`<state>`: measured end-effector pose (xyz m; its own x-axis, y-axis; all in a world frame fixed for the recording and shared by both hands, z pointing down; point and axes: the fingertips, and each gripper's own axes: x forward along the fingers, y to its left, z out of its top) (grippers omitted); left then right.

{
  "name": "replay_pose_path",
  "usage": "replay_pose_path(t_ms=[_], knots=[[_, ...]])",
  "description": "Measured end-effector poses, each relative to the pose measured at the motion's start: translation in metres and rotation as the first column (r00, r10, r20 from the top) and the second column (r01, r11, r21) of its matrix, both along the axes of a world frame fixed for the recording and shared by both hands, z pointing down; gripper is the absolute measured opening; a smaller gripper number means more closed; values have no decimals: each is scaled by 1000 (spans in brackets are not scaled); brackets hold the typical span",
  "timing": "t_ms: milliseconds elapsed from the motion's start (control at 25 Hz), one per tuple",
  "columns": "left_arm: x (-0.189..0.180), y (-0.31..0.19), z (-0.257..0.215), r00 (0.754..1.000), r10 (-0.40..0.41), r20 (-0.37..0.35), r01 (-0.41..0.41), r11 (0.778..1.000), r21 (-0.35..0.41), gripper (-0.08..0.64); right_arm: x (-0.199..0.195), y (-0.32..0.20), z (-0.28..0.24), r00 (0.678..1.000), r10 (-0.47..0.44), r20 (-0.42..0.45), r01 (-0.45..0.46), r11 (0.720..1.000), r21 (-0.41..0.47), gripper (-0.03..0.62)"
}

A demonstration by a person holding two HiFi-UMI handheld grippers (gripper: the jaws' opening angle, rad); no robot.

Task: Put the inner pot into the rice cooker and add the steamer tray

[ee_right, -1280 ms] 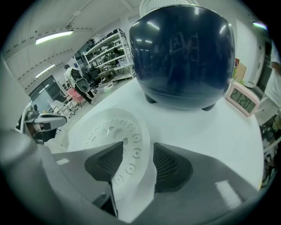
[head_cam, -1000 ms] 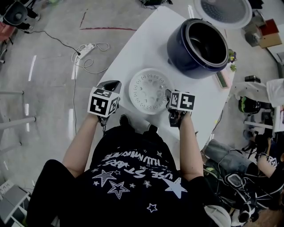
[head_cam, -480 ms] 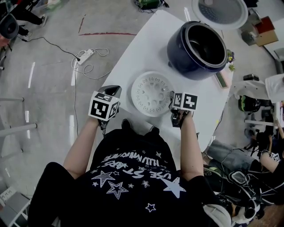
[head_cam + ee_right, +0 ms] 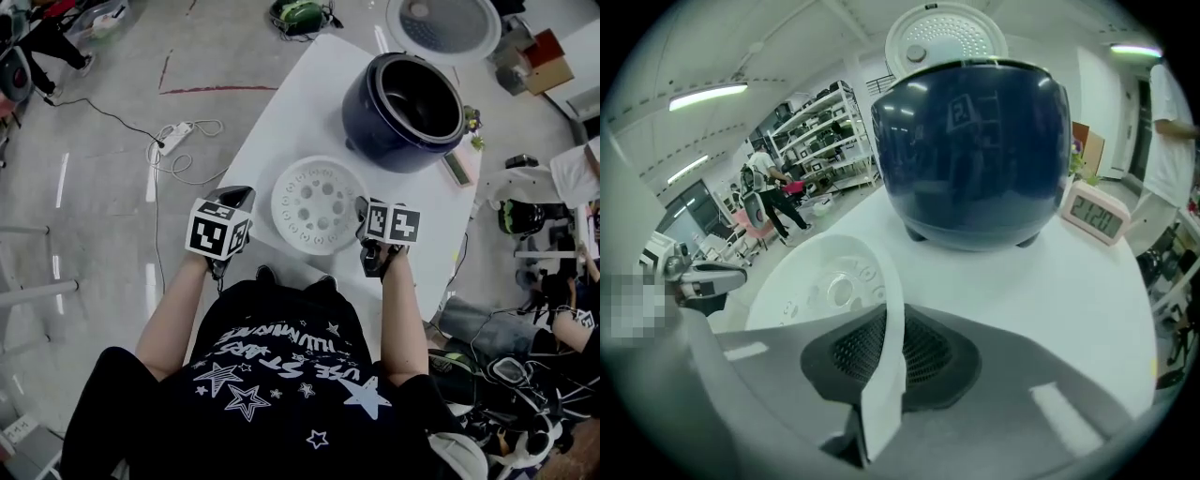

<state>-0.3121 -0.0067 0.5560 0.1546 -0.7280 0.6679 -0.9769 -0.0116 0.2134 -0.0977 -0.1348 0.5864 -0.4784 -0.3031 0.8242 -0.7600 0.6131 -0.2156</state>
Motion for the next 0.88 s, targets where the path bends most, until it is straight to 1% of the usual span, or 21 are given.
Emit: replay_pose_path(t_ms=[240,400,640,760,880], knots=[[-13,-6,-23,1000,-11,20,10,999,42,3,-9,0,-49,996,-2,85,-2,999,51,58],[-19,-11,-43,999,-19,27,17,997,78,3,-17,-4,-81,990,-22,140,8,995,102,58],[-23,-19,-69,999,-16,29,12,992,128,3,-33,-8,-120,982,-88,168,62,986,157,58],[-24,-23,-78,999,-22,24,18,988,153,3,-37,-12,-137,974,-107,200,74,984,164,58],[-26,-31,-84,999,-15,30,10,986,166,3,-39,-21,-156,965,-95,246,55,985,165,58]])
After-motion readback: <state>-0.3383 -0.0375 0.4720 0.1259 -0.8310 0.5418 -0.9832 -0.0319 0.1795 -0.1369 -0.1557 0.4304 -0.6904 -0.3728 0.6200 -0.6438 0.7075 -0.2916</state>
